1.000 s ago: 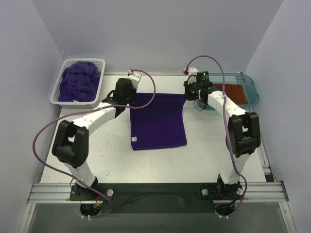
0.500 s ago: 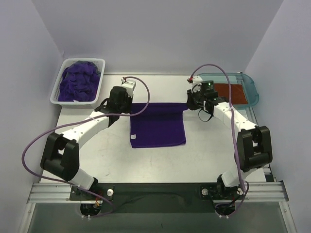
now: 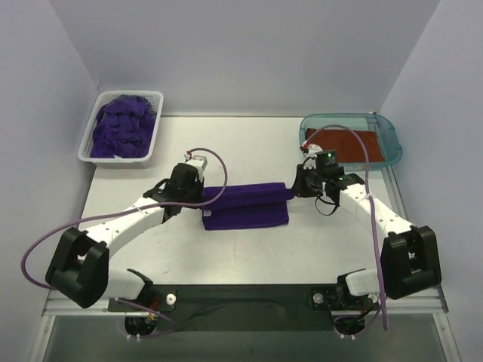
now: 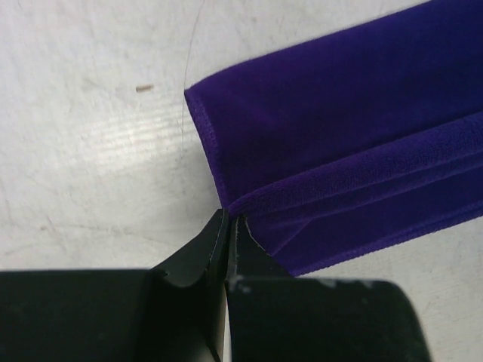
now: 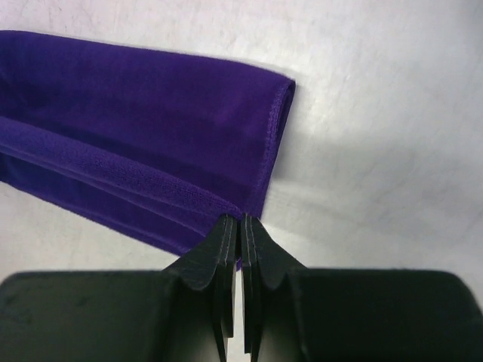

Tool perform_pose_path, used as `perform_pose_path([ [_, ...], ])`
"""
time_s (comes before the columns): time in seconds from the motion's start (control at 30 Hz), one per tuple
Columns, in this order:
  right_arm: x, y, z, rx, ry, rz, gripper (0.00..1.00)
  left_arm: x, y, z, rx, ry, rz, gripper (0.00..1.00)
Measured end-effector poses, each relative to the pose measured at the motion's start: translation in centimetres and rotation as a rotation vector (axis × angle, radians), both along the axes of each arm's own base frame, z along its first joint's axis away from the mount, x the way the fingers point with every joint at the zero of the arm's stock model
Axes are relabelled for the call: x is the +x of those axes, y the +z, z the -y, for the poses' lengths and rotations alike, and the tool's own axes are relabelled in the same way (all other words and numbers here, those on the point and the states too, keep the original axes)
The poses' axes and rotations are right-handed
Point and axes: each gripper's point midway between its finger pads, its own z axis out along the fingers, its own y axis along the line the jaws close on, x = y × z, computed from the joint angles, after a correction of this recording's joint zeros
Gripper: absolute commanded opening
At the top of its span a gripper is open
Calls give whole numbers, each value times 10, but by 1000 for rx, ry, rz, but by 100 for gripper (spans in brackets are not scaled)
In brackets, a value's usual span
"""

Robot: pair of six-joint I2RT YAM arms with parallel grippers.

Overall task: Fold and stack the towels
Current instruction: Fold the towel

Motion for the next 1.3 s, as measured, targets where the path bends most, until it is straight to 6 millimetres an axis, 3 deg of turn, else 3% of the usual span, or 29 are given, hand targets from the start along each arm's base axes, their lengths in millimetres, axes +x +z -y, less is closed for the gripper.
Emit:
perform_pose_path([
  [0.33, -50, -65, -2, 72, -130, -319, 0, -31, -59, 0, -2, 66, -200, 2],
  [0.43, -57, -82, -2, 64, -147, -394, 2, -37, -69, 0, 3, 82, -237, 6],
  [0.53, -61, -88, -3, 67, -149, -424, 9, -38, -69, 0, -5, 92, -246, 17],
  [0.57, -61, -88, -3, 69, -148, -426, 10, -38, -69, 1, -8, 94, -249, 21],
  [0.6, -61, -87, -4, 71, -146, -426, 12, -39, -68, 1, -12, 95, -251, 45],
  [0.67, -61, -87, -4, 72, -148, -427, 26, -42, -64, 2, -19, 88, -253, 60],
  [0.7, -62, -87, -3, 71, -149, -428, 37, -44, -60, 3, -27, 87, -248, 72],
  [0.8, -64, -81, -1, 69, -145, -421, 46, -48, -43, 6, -61, 76, -222, 82],
  [0.97, -65, -42, -9, 93, -106, -317, 48, -56, 6, 14, -165, 54, -123, 81],
  [1.07, -60, -12, -21, 124, -76, -237, 46, -56, 30, 18, -226, 52, -72, 73],
  [1.2, -49, 8, -37, 155, -68, -194, 40, -49, 36, 28, -243, 48, -75, 68],
  [1.3, -39, 0, -44, 160, -104, -210, 36, -37, 26, 42, -227, 48, -111, 67],
])
